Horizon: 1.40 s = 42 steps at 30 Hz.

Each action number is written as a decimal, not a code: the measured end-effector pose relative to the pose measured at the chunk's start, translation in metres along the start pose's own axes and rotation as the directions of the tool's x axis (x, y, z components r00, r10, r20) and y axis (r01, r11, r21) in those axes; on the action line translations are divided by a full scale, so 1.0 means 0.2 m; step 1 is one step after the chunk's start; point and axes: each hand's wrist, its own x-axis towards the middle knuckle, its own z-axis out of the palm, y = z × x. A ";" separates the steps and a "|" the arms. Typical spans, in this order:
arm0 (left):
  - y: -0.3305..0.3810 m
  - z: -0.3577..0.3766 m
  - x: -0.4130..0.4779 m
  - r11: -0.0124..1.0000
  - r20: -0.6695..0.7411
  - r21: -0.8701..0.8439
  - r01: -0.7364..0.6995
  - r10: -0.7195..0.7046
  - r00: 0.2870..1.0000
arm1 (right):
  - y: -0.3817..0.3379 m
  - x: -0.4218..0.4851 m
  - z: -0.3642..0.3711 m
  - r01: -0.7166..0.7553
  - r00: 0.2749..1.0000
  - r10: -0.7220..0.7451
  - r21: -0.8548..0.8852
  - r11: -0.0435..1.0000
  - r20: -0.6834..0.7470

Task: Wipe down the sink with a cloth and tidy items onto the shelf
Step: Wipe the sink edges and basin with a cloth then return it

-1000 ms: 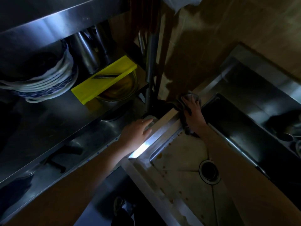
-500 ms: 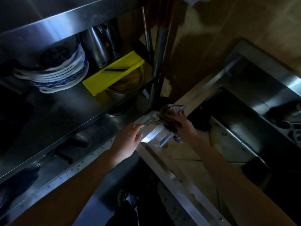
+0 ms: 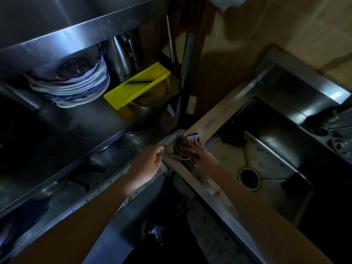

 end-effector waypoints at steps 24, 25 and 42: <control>0.14 0.04 0.06 0.961 0.109 0.174 -0.216 0.200 0.974 | 0.02 -0.38 0.06 -0.006 1.000 0.002 -0.368 0.930 -0.011; 0.14 0.03 0.06 0.962 0.106 0.170 -0.215 0.199 0.974 | -0.01 -0.36 0.08 0.000 1.000 -0.004 -0.367 0.930 -0.010; 0.13 0.08 0.10 0.919 0.219 0.268 -0.288 0.233 0.947 | 0.12 -0.49 0.11 -0.304 0.909 0.043 -0.587 0.750 -0.415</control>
